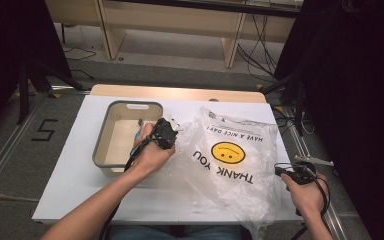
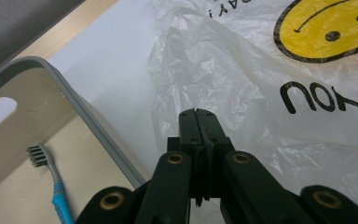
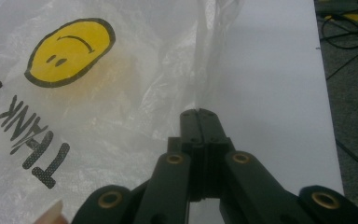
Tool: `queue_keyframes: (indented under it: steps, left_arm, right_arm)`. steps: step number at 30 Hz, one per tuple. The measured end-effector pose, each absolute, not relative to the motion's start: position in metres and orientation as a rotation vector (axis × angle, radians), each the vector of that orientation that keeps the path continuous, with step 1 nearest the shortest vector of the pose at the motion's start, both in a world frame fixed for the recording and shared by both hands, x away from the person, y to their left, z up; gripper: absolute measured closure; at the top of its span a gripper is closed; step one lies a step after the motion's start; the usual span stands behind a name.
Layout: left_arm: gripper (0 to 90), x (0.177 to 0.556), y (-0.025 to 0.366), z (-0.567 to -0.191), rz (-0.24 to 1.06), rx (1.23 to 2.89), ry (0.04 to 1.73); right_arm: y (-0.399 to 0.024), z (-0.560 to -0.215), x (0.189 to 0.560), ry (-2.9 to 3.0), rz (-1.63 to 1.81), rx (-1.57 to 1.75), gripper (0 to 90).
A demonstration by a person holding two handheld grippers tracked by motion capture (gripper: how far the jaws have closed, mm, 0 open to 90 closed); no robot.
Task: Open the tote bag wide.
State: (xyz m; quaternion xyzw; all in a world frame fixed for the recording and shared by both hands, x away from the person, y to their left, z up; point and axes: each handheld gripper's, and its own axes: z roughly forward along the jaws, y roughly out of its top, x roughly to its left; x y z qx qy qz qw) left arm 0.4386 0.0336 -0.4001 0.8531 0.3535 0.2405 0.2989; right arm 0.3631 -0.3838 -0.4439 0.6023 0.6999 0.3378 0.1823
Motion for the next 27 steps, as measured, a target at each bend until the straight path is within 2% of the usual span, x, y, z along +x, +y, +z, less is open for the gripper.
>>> queue_keyframes:
  steps: [11,12,13,20,22,27]
  left_arm:
    - [88.0,0.470,0.040,-0.396,0.729,2.216,0.967]
    - [81.7,0.472,0.041,-0.395,0.734,2.209,0.969]
    - [81.7,0.474,0.042,-0.394,0.741,2.194,0.971]
    - [59.7,0.460,0.047,-0.380,0.807,2.113,0.942]
    - [55.9,0.452,0.048,-0.376,0.812,2.111,0.919]
    - [50.2,0.422,0.047,-0.363,0.790,2.100,0.823]
  right_arm:
    - [-0.373,-0.443,0.365,1.902,1.067,1.752,90.0]
    - [-0.373,-0.443,0.364,1.870,1.084,1.758,90.0]
    - [-0.373,-0.443,0.364,1.870,1.084,1.758,90.0]
    - [-0.370,-0.448,0.364,1.859,1.043,1.769,89.4]
    - [-0.365,-0.450,0.362,1.930,0.994,1.772,83.4]
    - [-0.356,-0.448,0.355,2.014,0.863,1.671,60.3]
